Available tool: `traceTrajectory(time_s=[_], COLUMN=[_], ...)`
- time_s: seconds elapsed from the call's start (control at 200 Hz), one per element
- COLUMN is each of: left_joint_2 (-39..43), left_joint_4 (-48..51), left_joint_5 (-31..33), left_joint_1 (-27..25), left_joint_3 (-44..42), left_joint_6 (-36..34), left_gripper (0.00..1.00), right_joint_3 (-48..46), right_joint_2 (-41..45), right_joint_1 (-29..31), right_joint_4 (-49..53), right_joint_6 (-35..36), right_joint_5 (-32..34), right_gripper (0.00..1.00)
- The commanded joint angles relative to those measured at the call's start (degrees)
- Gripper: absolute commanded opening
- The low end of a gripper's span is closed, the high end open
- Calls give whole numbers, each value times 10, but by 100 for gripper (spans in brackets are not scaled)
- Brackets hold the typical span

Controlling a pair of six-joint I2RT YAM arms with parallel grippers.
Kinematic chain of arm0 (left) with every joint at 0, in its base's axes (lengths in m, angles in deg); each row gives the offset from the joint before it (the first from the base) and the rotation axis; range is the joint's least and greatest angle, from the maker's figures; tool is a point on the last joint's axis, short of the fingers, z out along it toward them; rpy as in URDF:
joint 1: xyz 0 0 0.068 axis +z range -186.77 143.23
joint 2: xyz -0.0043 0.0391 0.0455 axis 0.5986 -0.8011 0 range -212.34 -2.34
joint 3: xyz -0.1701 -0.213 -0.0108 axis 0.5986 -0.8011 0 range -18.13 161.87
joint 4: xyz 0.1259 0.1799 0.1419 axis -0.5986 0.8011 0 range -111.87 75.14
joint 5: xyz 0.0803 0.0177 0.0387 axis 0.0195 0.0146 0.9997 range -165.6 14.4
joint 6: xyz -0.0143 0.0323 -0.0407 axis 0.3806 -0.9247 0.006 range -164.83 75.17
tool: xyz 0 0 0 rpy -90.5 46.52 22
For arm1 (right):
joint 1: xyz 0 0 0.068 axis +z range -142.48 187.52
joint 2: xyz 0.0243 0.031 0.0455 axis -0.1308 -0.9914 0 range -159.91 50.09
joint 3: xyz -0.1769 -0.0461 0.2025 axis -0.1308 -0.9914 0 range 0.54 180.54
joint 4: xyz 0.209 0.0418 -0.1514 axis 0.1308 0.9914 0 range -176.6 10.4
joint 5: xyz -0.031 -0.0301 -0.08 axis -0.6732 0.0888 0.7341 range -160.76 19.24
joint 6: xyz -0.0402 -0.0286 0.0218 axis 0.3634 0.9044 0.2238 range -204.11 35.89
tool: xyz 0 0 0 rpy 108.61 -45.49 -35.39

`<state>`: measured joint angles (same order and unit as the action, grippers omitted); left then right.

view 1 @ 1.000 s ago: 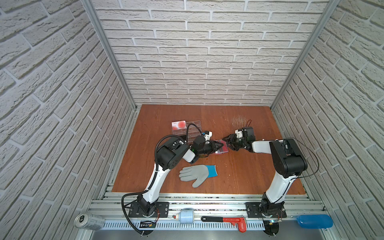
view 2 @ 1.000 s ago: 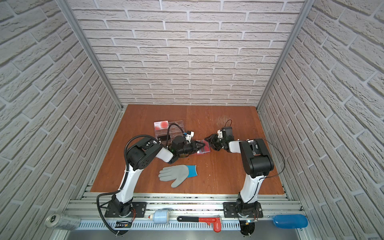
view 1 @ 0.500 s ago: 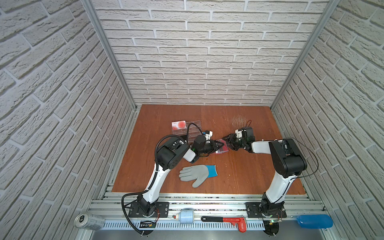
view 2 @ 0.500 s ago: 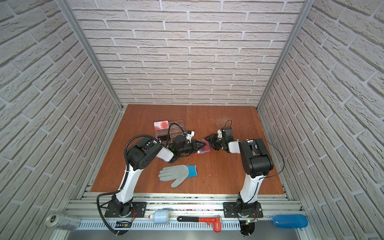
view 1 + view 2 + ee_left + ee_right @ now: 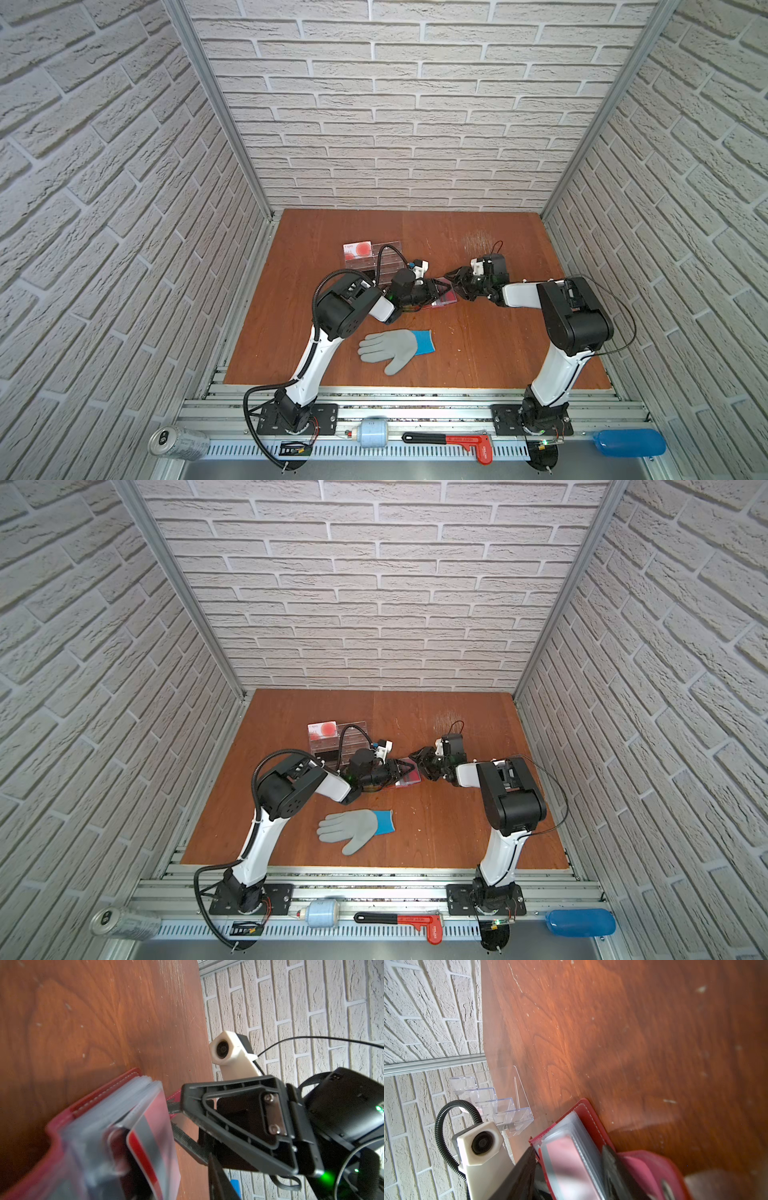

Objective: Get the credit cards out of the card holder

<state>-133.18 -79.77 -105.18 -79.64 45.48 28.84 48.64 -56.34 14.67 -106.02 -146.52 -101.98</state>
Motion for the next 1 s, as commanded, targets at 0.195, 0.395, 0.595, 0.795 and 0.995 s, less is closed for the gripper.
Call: traceTrajectory(time_s=[0.195, 0.395, 0.595, 0.795, 0.995], left_joint_2=[-33, -35, -27, -21, -16], left_joint_4=[-7, -9, -48, -96, -111], left_joint_5=[-3, 4, 12, 9, 6], left_joint_1=[-19, -20, -13, -8, -5], left_joint_3=[24, 28, 7, -16, -24], left_joint_6=[-3, -1, 9, 20, 22], left_gripper=[35, 35, 33, 33, 33], right_joint_3=[-14, -14, -12, -11, -15], right_joint_2=[-27, -26, -32, -38, -38], right_joint_1=[31, 32, 29, 21, 14], right_joint_4=[-17, -16, -17, -22, -20], right_joint_6=[-23, -23, -23, -22, -17], right_joint_5=[-48, -51, -56, -68, -68], right_gripper=[53, 53, 53, 53, 54])
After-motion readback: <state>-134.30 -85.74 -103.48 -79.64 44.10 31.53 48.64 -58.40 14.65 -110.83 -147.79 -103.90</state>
